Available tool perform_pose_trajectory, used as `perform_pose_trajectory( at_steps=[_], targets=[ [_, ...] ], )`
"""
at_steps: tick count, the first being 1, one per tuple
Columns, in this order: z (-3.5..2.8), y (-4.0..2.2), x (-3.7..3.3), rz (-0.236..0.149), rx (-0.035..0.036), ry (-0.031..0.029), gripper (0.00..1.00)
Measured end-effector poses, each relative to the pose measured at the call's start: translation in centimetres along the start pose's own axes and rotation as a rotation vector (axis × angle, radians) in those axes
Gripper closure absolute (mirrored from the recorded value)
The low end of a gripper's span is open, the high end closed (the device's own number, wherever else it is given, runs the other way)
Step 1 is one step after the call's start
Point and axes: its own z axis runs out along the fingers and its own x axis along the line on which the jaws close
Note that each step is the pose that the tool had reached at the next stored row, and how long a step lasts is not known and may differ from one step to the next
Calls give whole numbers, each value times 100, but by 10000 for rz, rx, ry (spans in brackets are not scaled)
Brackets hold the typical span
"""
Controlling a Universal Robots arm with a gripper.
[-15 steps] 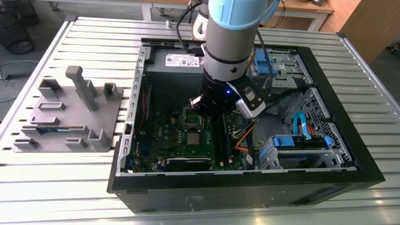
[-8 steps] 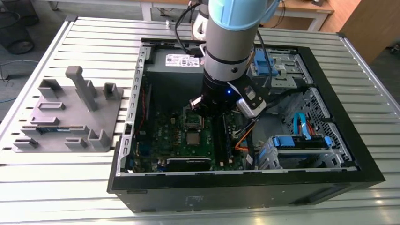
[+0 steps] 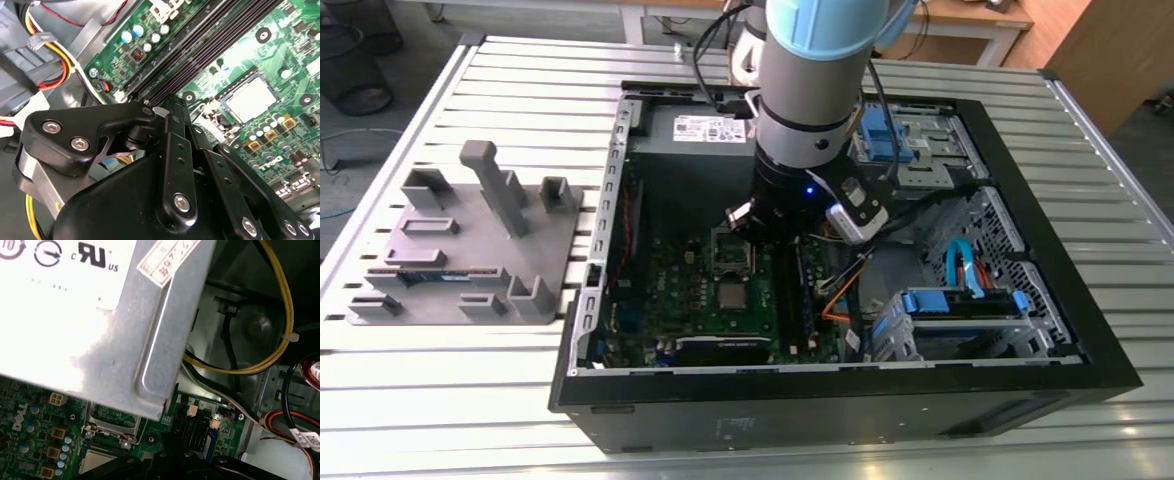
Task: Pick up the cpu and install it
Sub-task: 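Close the cpu cover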
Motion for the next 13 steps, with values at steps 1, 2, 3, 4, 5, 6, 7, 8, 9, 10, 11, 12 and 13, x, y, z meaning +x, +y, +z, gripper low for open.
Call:
perform_pose_trajectory(
  at_steps=[1, 2, 3, 4, 5, 6, 7, 8, 9, 10, 11, 12, 13],
  targets=[
    [3, 15, -4, -12, 0, 0, 89],
    [6, 30, -8, -24, -2, 0, 89],
    [10, 41, -12, -33, -3, -1, 89],
    [13, 51, -14, -39, -4, -1, 89],
    [15, 60, -16, -42, -5, -2, 89],
    [18, 66, -18, -45, -7, -2, 89],
    [20, 70, -20, -46, -10, -3, 89],
    [22, 74, -21, -46, -17, -5, 89],
    [24, 80, -22, -46, -28, -7, 89],
    [25, 86, -23, -46, -37, -10, 89],
    [28, 92, -25, -47, -49, -13, 89],
    [30, 99, -27, -47, -60, -16, 89],
    [32, 107, -29, -46, -69, -19, 89]
  ],
)
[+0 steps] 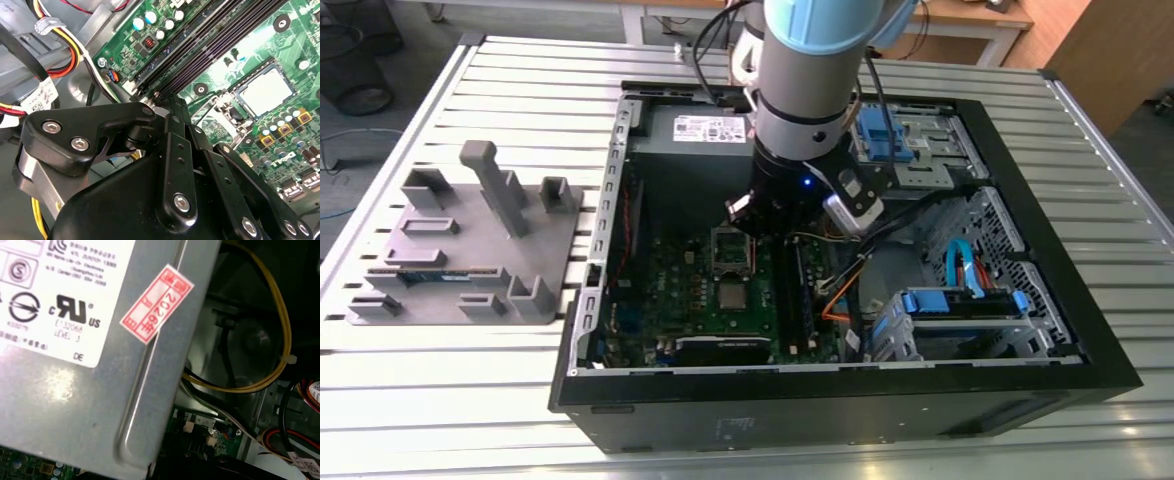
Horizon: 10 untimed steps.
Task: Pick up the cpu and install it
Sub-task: 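Close the cpu cover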
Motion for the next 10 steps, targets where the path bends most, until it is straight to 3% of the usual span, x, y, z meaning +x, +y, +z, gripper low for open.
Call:
perform_pose_trajectory(
  at_steps=[10],
  targets=[
    [8, 39, 8, -1, -10, -3, 89]
  ],
)
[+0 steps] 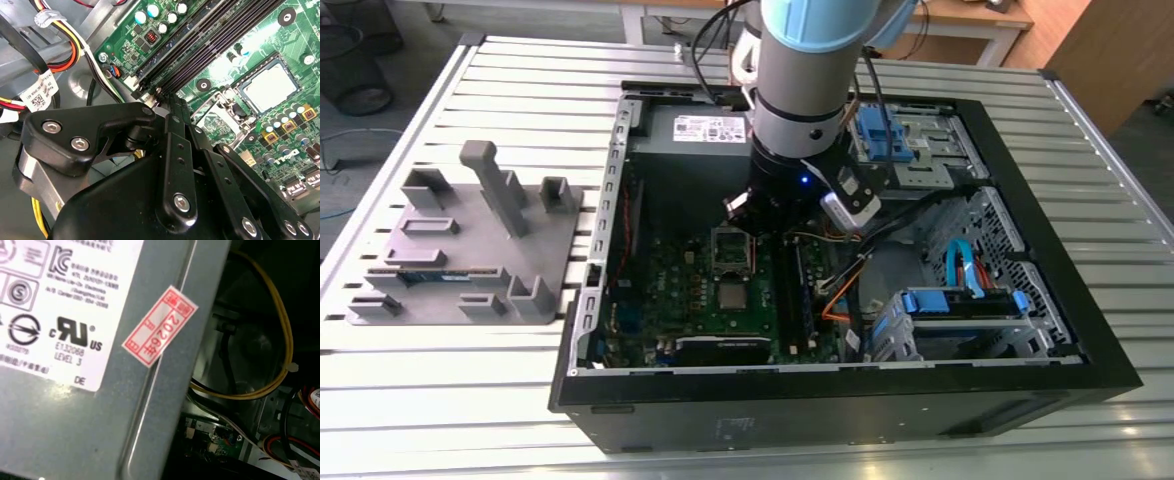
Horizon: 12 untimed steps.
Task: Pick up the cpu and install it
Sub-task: 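Close the cpu cover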
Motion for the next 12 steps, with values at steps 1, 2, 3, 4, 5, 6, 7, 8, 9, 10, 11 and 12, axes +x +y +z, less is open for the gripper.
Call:
perform_pose_trajectory(
  at_steps=[1, 2, 3, 4, 5, 6, 7, 8, 9, 10, 11, 12],
  targets=[
    [1, 5, -1, 1, -3, -2, 89],
    [2, 12, -2, 1, -5, -2, 89],
    [2, 20, -3, 1, -6, -2, 89],
    [3, 27, -3, 1, -7, -2, 89],
    [3, 31, -2, 1, -8, -3, 89],
    [5, 34, 0, 1, -9, -4, 89],
    [6, 36, 2, 1, -11, -4, 89],
    [8, 40, 7, 1, -13, -4, 89],
    [13, 44, 10, 1, -17, -5, 89],
    [15, 46, 9, -1, -19, -6, 89],
    [17, 48, 9, 0, -20, -6, 89],
    [18, 51, 8, 1, -19, -6, 89]
  ],
)
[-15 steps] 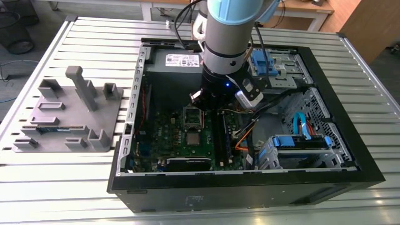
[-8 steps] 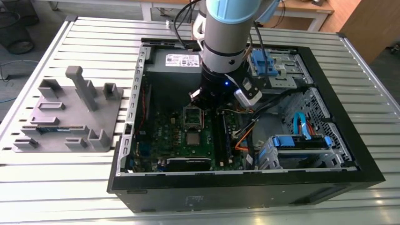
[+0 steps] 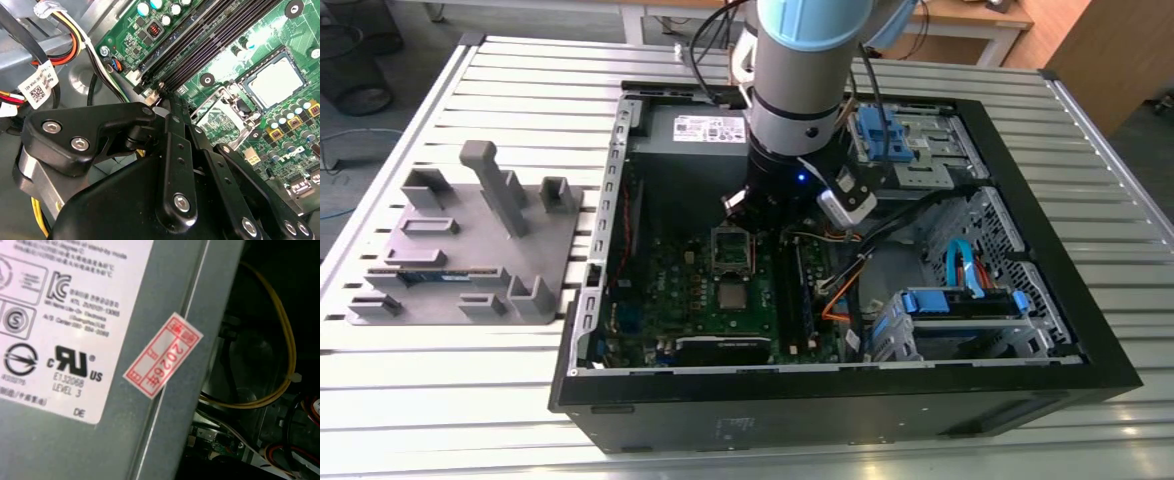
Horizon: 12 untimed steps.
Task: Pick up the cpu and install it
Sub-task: 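Close the cpu cover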
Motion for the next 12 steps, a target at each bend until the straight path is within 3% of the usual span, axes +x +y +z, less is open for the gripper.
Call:
perform_pose_trajectory(
  at_steps=[7, 12],
  targets=[
    [12, 60, -17, 0, -1, -1, 89],
    [27, 69, -15, 0, 0, 1, 89]
  ],
)
